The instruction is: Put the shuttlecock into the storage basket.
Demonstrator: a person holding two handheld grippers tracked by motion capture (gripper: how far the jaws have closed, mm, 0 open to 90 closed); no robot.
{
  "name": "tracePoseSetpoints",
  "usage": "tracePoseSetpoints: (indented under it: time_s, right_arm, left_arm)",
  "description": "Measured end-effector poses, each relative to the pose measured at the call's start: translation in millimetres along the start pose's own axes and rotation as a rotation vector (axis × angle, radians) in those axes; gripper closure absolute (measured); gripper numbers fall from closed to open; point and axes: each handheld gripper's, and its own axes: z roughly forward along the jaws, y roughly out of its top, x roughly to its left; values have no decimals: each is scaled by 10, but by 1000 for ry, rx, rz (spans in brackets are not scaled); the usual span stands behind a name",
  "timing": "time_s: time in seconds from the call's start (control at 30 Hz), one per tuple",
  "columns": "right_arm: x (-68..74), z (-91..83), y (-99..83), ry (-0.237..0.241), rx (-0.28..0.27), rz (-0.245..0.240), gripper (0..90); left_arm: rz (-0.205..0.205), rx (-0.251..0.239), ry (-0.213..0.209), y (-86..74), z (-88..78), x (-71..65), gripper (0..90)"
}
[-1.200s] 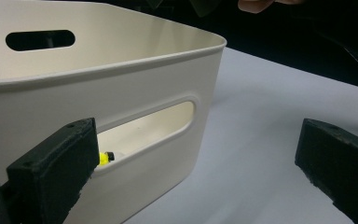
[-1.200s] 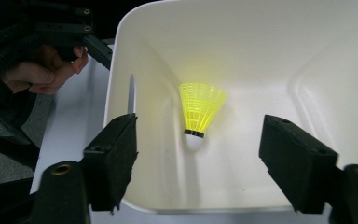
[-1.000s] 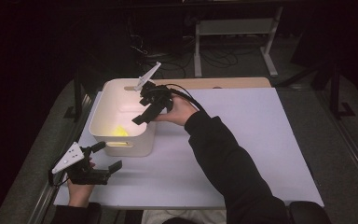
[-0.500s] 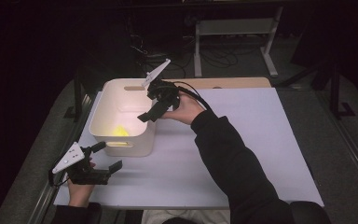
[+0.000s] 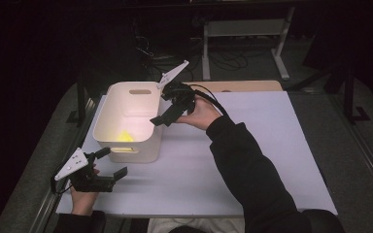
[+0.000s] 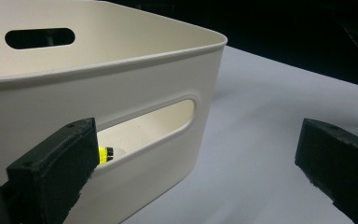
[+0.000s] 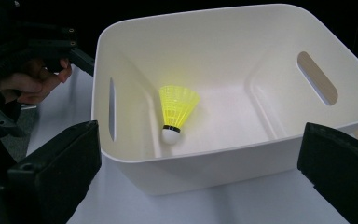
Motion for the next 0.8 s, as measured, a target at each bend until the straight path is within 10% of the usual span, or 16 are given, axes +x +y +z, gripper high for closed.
tracePoseSetpoints:
  time_s: [0.8]
  right_arm:
    - [-32,-249,-317,-42,-39,32,0]
  left_arm:
    - [0,3,2,-1,0,0,0]
